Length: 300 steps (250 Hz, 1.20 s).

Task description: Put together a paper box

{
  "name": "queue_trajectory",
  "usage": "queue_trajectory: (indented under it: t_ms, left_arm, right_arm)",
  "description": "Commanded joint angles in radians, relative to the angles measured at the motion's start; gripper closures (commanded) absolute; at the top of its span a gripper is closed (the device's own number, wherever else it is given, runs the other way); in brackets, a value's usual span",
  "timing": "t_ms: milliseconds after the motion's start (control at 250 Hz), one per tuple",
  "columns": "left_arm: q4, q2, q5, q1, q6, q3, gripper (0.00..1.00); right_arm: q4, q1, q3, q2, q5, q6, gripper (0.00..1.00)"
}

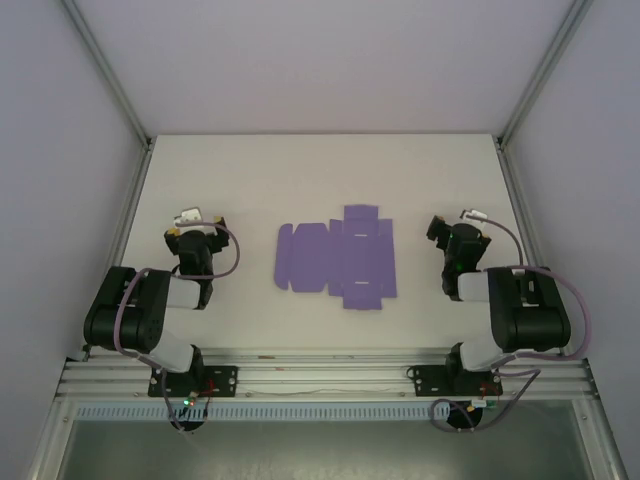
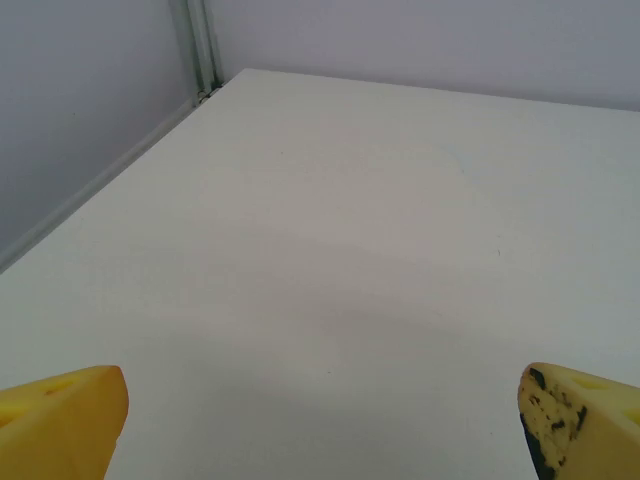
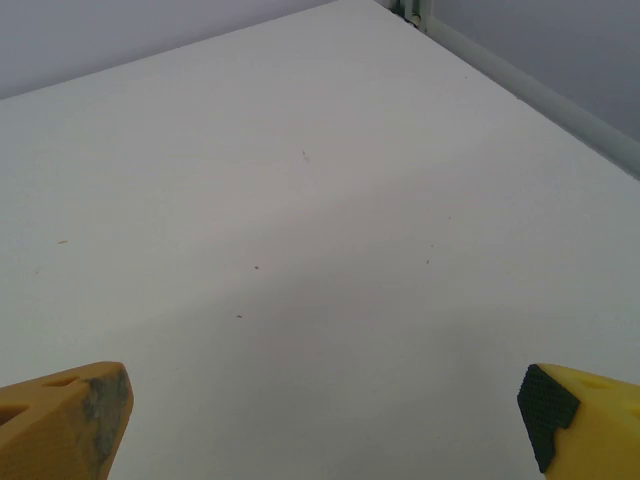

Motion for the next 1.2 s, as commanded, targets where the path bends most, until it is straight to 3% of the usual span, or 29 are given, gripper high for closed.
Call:
queue_trajectory:
  t_ms: [0,700,803,963,1083,1195]
  left_arm:
    - [0.013,-0.011,0.006,0.009,0.011,0.01,0.0]
    - [0.017,-0.019,0.0,0.009,0.013,0.015,0.0]
    - [-0.172,-0.091,0.006,0.009,0.007,0.079,0.0]
    - [-0.442,-0.2,0.024,0.009,-0.05,0.167,0.0]
    - [-0.709,-0.273,0.184,0.007,-0.13,0.285,0.0]
    - [-0.873,-0.28,0.278,0.001,-0.241,0.357,0.0]
  right_arm:
    - [0.034,-0.004,0.012,-0.013,0.027,0.009,0.0]
    - [0.039,-0.003,0.01,-0.017,0.029,0.01,0.0]
    - [-0.027,-0.003,0.029,-0.065,0.021,0.004,0.0]
    - [-0.294,0.004,0.123,-0.192,0.04,0.016,0.0]
    - [-0.524,0.051,0.22,-0.279,0.057,0.089,0.0]
    - [-0.759,0.125,0.317,-0.312,0.047,0.186,0.08]
